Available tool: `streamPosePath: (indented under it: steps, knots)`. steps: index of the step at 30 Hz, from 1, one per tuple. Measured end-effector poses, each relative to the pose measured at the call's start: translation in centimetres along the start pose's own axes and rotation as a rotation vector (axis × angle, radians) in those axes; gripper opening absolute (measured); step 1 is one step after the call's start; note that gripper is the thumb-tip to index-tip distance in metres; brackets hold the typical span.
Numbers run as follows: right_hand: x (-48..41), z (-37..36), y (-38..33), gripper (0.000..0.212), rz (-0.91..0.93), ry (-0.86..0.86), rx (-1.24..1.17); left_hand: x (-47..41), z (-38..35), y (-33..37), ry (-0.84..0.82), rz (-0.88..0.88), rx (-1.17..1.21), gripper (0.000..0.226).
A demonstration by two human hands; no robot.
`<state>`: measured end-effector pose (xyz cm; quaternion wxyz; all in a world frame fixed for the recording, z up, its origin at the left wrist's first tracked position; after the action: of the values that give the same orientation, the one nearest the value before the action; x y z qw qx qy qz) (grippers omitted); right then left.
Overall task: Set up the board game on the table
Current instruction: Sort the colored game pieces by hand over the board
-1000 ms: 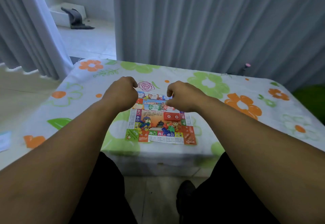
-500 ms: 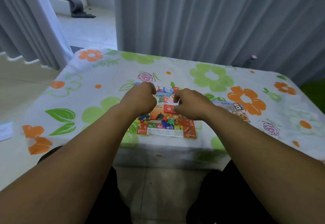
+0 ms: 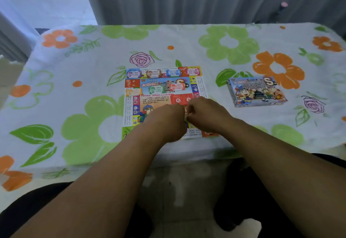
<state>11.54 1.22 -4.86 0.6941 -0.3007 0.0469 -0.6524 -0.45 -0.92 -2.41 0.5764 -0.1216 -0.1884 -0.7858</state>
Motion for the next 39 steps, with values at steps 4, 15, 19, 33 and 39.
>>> streamPosePath:
  steps: [4, 15, 19, 33, 39]
  knots:
    - [-0.2, -0.3, -0.1, 0.01, -0.014, 0.035, -0.004, -1.0, 0.4, 0.2, 0.018, 0.017, 0.004, 0.016]
    - [-0.7, -0.7, 0.9, 0.026, 0.015, 0.046, 0.11, -1.4, -0.8, -2.3, -0.037, 0.137, 0.038, 0.032]
    - [-0.5, -1.4, 1.2, 0.032, 0.059, 0.069, 0.164, -1.3, -1.7, -2.0, -0.05, 0.121, 0.049, 0.036]
    - [-1.4, -2.9, 1.9, 0.018, 0.075, 0.099, 0.057, -2.0, -2.4, -1.1, -0.074, 0.066, -0.01, 0.028]
    - [-1.7, -1.8, 1.7, 0.012, 0.021, 0.073, -0.174, -1.6, -2.3, -1.1, -0.084, 0.069, -0.005, 0.027]
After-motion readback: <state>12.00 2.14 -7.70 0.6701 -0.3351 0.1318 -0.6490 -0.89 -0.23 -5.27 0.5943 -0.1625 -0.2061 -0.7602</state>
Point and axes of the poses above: each hand's wrist, its own x-axis away from the middle knuckle, its own z-axis out of the back of the hand, y = z × x, the point moved 4 cm from there along -x, towards the middle knuckle, and after that the axes turned 12 degrees about -x, right-handed, at the moved point
